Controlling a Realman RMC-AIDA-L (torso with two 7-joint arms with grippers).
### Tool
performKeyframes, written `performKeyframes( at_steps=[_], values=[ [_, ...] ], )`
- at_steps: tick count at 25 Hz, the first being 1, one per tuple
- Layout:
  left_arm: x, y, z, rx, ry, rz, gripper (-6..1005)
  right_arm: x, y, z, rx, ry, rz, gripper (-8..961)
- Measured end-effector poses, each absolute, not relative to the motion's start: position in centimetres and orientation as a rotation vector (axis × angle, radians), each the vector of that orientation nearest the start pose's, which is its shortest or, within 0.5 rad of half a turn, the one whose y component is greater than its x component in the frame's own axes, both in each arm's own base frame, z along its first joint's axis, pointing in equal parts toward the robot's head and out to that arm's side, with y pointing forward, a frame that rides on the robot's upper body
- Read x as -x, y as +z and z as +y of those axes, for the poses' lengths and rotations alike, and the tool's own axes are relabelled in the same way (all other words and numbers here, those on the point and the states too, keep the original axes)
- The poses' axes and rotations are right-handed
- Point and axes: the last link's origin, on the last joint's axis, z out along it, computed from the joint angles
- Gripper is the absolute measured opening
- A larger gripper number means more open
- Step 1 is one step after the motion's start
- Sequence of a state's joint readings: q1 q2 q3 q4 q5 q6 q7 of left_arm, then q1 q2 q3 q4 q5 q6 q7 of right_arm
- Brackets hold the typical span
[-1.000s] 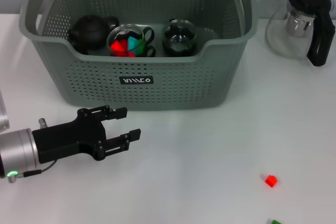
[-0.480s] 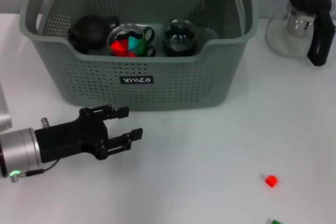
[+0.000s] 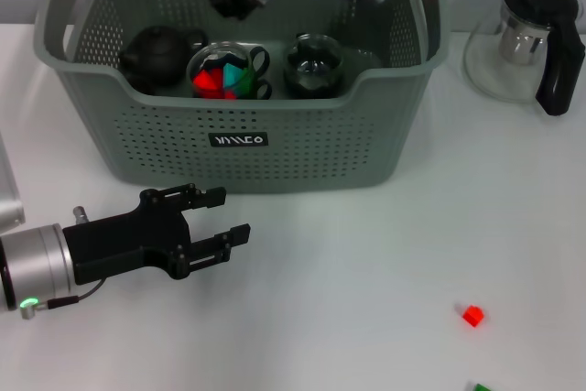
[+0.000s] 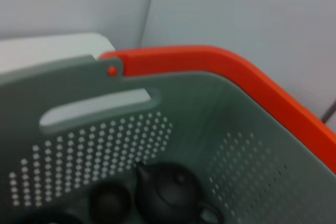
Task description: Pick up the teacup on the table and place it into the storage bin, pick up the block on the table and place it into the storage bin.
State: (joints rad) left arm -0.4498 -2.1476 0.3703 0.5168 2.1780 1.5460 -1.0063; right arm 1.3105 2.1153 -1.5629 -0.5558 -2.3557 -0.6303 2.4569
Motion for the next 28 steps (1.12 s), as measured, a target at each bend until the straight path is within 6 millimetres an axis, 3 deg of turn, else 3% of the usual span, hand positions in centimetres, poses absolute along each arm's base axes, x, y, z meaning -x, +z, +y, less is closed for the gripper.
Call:
performKeyframes(
  at_steps=[15,23,28],
  values=[
    [30.6,-3.4,28.1,2.592,-0.715,-0.555,629,-1.0,-12.1,46.1,2.540,0.016,0.281,584],
    [30.7,-3.5,27.8,2.590,-0.719,-0.566,628,-0.2,-12.2,45.9,2.563,-0.016,0.233,599],
    [30.8,-3.6,27.7,2.588,-0.718,-0.571,629,0.3,-11.0,46.0,2.546,0.095,0.258,609]
  ],
)
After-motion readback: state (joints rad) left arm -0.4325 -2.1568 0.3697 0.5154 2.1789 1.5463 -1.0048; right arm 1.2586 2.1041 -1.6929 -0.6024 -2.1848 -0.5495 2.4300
